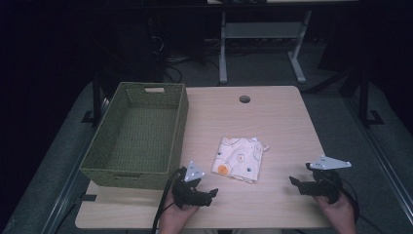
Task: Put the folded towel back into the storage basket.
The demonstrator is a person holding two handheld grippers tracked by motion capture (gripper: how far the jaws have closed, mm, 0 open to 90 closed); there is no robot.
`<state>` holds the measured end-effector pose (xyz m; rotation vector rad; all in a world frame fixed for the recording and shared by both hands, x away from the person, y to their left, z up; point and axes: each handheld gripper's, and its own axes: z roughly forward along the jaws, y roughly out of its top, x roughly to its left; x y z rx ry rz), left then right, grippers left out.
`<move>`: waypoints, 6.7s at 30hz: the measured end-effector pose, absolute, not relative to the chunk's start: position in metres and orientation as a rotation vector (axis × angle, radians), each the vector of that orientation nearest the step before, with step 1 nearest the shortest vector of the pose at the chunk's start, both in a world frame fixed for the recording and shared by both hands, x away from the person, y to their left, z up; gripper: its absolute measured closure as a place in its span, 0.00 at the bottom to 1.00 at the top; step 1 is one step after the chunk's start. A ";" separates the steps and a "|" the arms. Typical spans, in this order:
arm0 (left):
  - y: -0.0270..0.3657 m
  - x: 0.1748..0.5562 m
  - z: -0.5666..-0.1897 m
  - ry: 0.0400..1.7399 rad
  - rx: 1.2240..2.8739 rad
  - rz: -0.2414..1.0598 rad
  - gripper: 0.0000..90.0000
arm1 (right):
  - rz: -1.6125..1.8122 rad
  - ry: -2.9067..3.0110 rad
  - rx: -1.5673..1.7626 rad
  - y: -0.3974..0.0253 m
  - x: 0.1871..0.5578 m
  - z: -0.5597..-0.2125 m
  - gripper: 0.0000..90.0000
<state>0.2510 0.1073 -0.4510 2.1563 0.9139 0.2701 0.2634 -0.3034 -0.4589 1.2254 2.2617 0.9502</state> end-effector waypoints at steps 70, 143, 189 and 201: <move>-0.005 0.355 -0.433 0.838 2.473 0.276 0.37 | 0.956 2.244 1.223 -0.298 0.264 -0.460 0.20; 0.010 0.377 -0.410 0.942 2.401 -0.014 0.90 | 0.951 2.233 1.212 -0.293 0.260 -0.462 0.21; 0.052 0.348 -0.338 0.852 2.237 -0.092 0.90 | 0.949 2.219 1.223 -0.293 0.261 -0.463 0.21; 0.081 0.352 -0.319 0.871 2.174 -0.078 0.90 | 0.953 2.217 1.229 -0.292 0.260 -0.463 0.20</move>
